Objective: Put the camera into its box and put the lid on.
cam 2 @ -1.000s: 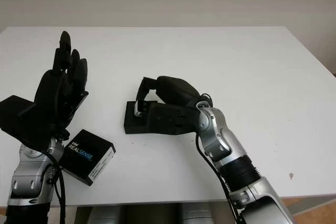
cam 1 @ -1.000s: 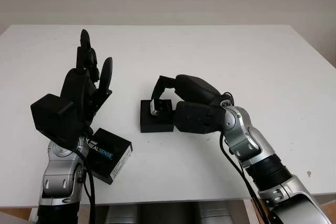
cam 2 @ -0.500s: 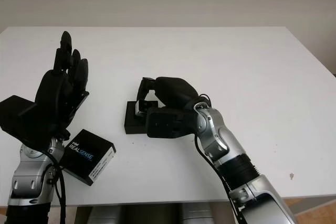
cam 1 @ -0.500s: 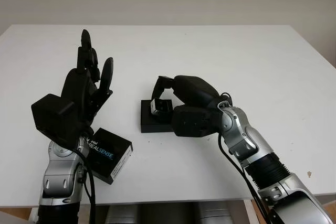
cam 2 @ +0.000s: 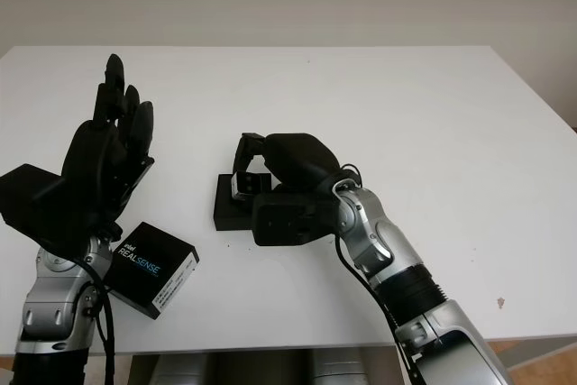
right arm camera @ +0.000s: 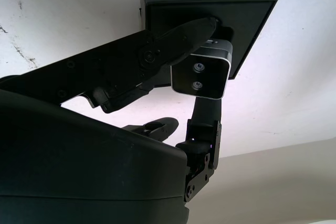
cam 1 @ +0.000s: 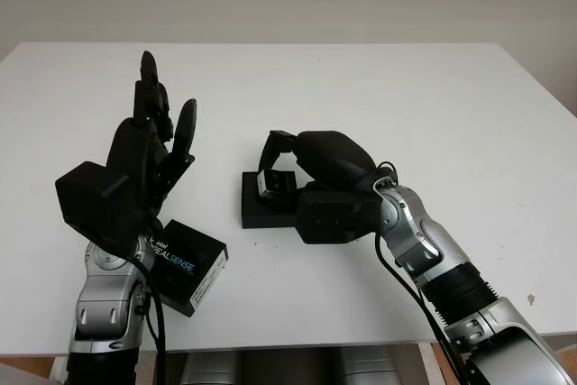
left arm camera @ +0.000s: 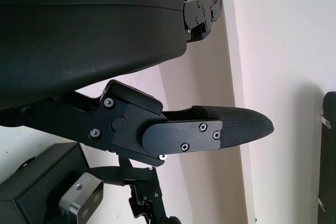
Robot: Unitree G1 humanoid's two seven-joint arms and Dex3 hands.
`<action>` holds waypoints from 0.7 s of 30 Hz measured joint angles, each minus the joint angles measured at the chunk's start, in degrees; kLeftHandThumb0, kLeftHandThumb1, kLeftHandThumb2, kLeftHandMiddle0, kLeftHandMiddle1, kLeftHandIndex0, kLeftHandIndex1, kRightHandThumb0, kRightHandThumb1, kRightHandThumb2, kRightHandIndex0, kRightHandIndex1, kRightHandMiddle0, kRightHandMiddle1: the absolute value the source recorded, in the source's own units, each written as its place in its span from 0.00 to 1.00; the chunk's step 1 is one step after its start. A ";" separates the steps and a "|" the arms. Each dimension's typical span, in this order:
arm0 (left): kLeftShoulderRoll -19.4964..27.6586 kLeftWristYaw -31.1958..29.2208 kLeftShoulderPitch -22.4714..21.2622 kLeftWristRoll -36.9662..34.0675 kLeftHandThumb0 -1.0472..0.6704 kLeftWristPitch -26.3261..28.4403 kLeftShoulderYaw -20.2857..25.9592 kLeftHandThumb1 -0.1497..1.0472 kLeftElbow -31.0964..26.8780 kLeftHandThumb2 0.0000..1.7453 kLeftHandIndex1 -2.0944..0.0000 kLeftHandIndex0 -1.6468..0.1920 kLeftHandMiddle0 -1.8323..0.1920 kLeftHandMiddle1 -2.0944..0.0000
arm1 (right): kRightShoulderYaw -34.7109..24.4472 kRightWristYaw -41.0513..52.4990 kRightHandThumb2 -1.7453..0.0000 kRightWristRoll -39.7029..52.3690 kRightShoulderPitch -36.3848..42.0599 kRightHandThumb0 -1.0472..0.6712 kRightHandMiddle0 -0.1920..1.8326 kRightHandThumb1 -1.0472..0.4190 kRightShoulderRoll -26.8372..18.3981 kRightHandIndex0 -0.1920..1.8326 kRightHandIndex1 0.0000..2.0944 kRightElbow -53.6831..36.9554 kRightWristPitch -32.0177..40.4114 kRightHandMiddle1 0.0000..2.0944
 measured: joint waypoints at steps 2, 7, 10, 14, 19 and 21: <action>0.00 0.03 0.00 0.19 0.12 -0.10 -0.06 1.00 0.00 0.28 1.00 1.00 1.00 1.00 | 0.00 0.47 0.97 0.04 -0.05 0.35 0.29 0.04 0.02 0.32 0.03 0.00 0.11 0.77; -0.12 0.19 0.00 0.19 0.13 -0.23 -0.06 1.00 0.00 0.28 1.00 1.00 1.00 1.00 | 0.00 0.98 0.97 -0.09 -0.17 0.35 0.29 0.04 0.28 0.33 0.03 -0.03 1.03 0.75; -0.12 0.21 0.00 0.19 0.13 -0.39 -0.06 1.00 0.00 0.28 1.00 1.00 1.00 1.00 | 0.00 0.97 0.97 -0.07 -0.17 0.36 0.29 0.04 0.48 0.33 0.03 -0.03 1.13 0.74; -0.12 0.26 0.06 0.44 0.14 -0.33 -0.09 1.00 0.00 0.28 1.00 1.00 1.00 1.00 | 0.02 1.01 0.97 -0.23 -0.17 0.35 0.29 0.04 0.54 0.33 0.03 -0.03 1.31 0.75; -0.12 0.25 0.28 0.33 0.14 -0.38 -0.09 1.00 0.00 0.28 1.00 1.00 1.00 1.00 | 0.15 0.83 0.98 -0.41 -0.15 0.30 0.24 0.07 0.61 0.30 0.02 -0.06 1.32 0.72; -0.12 0.25 0.34 0.32 0.14 -0.38 -0.09 1.00 0.00 0.28 1.00 1.00 1.00 1.00 | 0.15 1.14 0.97 -0.34 0.03 0.28 0.19 0.08 0.62 0.27 0.01 -0.44 1.68 0.65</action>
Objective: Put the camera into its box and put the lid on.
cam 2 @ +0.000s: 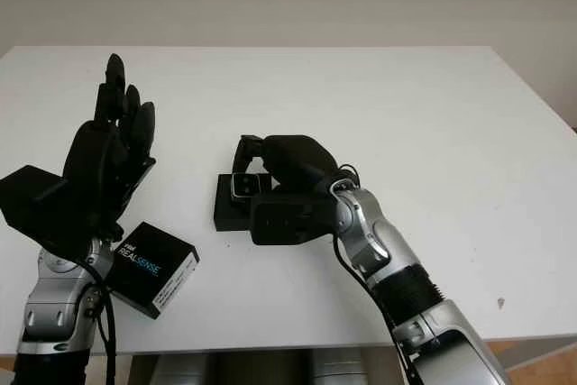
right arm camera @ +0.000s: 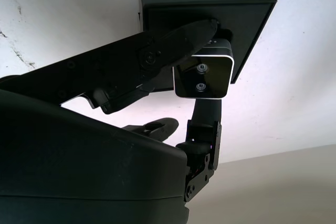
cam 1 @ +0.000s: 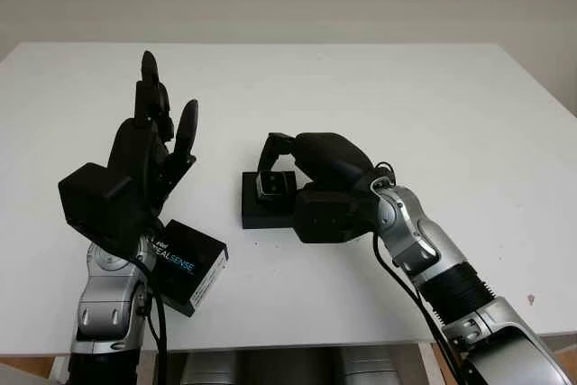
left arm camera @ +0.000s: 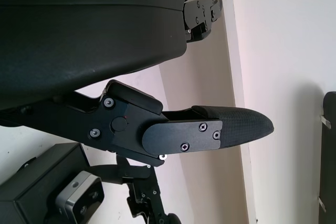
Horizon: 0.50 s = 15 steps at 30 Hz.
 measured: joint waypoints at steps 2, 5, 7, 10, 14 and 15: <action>0.00 0.01 0.00 0.00 0.14 -0.01 0.00 1.00 0.00 0.28 1.00 1.00 1.00 1.00 | 0.11 0.79 0.97 0.00 0.26 0.25 0.15 0.08 -0.04 0.22 0.01 -0.49 0.21 0.48; 0.00 0.11 0.00 -0.02 0.15 0.00 0.00 1.00 0.00 0.28 1.00 1.00 1.00 1.00 | 0.37 1.79 0.97 -0.12 0.54 0.24 0.16 0.07 -0.30 0.17 0.01 -1.26 0.31 0.31; -0.01 0.13 0.00 -0.04 0.14 0.00 0.00 1.00 0.00 0.28 1.00 1.00 1.00 1.00 | 0.43 2.44 0.97 -0.12 0.55 0.24 0.17 0.07 -0.62 0.15 0.01 -1.98 0.38 0.25; -0.01 0.15 0.00 0.05 0.14 0.00 -0.06 1.00 0.00 0.28 1.00 1.00 1.00 1.00 | 0.44 3.10 0.97 -0.10 0.55 0.23 0.17 0.07 -0.86 0.14 0.01 -2.45 0.38 0.22; -0.01 0.42 0.00 0.18 0.14 0.02 -0.18 1.00 0.00 0.28 1.00 1.00 1.00 1.00 | 0.45 4.20 0.97 -0.08 0.56 0.22 0.18 0.07 -1.44 0.13 0.01 -2.79 0.38 0.17; -0.01 0.43 0.00 0.16 0.14 0.02 -0.20 1.00 0.00 0.28 1.00 1.00 1.00 1.00 | 0.45 4.51 0.97 -0.08 0.56 0.22 0.18 0.07 -1.53 0.13 0.01 -2.87 0.45 0.16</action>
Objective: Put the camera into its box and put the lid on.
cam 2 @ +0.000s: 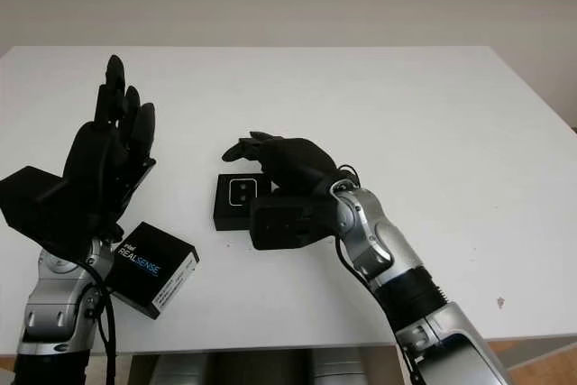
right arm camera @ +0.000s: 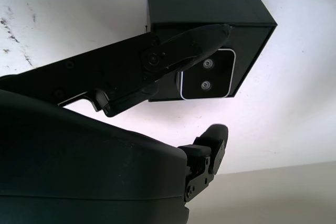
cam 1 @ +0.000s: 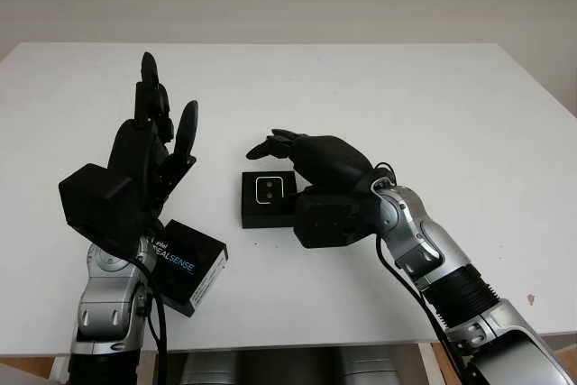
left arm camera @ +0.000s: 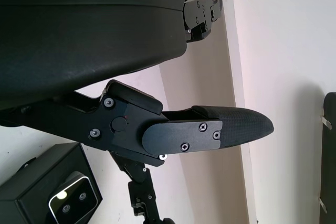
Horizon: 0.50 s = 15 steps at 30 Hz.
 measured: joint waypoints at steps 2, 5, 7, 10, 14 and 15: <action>-0.01 0.06 0.00 -0.02 0.14 0.00 -0.03 1.00 0.00 0.28 1.00 1.00 1.00 1.00 | 0.00 0.34 0.97 0.00 0.00 0.21 0.18 0.07 -0.21 0.13 0.01 -0.13 0.03 0.16; -0.03 0.17 0.00 -0.05 0.14 0.00 -0.06 1.00 0.00 0.27 1.00 1.00 1.00 1.00 | 0.00 0.38 0.97 -0.01 0.00 0.21 0.18 0.07 -0.35 0.12 0.01 -0.20 0.05 0.15; -0.03 0.17 0.00 -0.09 0.14 0.00 -0.06 1.00 0.00 0.27 1.00 1.00 1.00 1.00 | -0.02 0.39 0.97 0.04 0.00 0.21 0.18 0.07 -0.37 0.12 0.01 -0.22 0.05 0.14; -0.05 0.17 0.00 -0.20 0.14 0.08 -0.09 1.00 0.00 0.28 1.00 1.00 1.00 1.00 | -0.26 0.42 0.97 0.17 0.00 0.20 0.18 0.07 -0.51 0.12 0.02 -0.25 0.08 0.14; -0.02 0.15 0.00 -0.04 0.14 0.03 -0.11 1.00 0.00 0.28 1.00 1.00 1.00 1.00 | -2.22 -1.50 0.96 2.48 0.45 0.23 0.21 0.05 -0.56 0.16 0.04 -0.63 -0.52 0.15; -0.01 0.14 0.00 -0.01 0.14 0.03 -0.11 1.00 0.00 0.28 1.00 1.00 1.00 1.00 | -2.94 -2.26 0.96 3.05 0.62 0.23 0.22 0.05 -0.57 0.17 0.04 -0.83 -1.04 0.15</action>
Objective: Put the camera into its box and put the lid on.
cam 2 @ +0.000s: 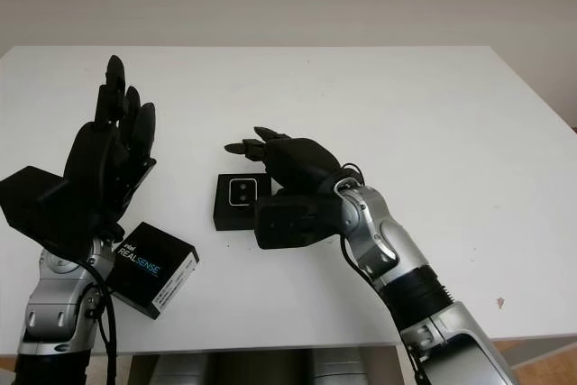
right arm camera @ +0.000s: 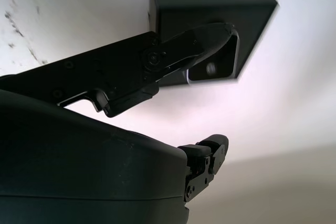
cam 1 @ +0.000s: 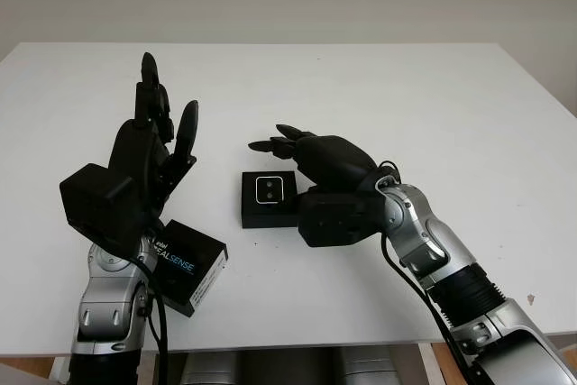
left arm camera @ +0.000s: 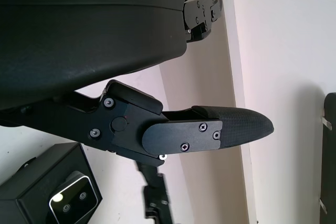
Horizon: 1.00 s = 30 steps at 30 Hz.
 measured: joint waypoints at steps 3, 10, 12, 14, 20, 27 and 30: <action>-0.01 0.02 0.00 -0.01 0.15 0.04 -0.06 1.00 -0.01 0.28 1.00 1.00 1.00 1.00 | -1.55 -5.23 0.96 0.72 0.59 0.26 0.27 0.03 -0.70 0.22 0.06 -0.14 -4.70 0.18; -0.01 0.03 0.02 -0.05 0.14 0.05 -0.02 1.00 -0.02 0.28 1.00 1.00 1.00 1.00 | -2.95 -10.42 0.97 1.13 2.93 0.29 0.23 0.01 -4.31 0.30 0.07 0.18 -14.50 0.34; -0.01 0.02 0.02 -0.15 0.14 0.05 -0.02 1.00 -0.02 0.28 1.00 1.00 1.00 1.00 | -3.01 -10.80 0.98 1.03 3.56 0.29 0.22 0.03 -4.92 0.31 0.08 0.20 -15.49 0.36; -0.01 0.01 0.02 -0.19 0.14 0.12 -0.03 1.00 -0.02 0.28 1.00 1.00 1.00 1.00 | -3.01 -11.07 0.98 0.31 4.08 0.29 0.22 0.04 -5.28 0.31 0.08 0.19 -16.01 0.37; 0.00 0.05 0.03 -0.10 0.13 0.40 -0.04 1.00 -0.28 0.28 0.99 1.00 1.00 1.00 | -2.30 -14.90 0.97 -5.84 4.19 0.25 0.23 0.04 -6.78 0.32 0.08 0.19 -17.85 0.40; -0.01 0.22 0.12 -0.02 0.14 1.01 -0.06 1.00 -1.26 0.28 1.00 1.00 1.00 1.00 | -0.48 -18.71 0.97 -10.20 4.25 0.24 0.25 0.04 -6.75 0.33 0.09 0.19 -18.67 0.48; -0.01 0.22 0.15 -0.02 0.14 1.06 -0.05 1.00 -1.28 0.28 1.00 1.00 1.00 1.00 | -0.14 -18.43 0.97 -10.25 4.25 0.25 0.25 0.04 -6.76 0.32 0.09 0.18 -18.67 0.49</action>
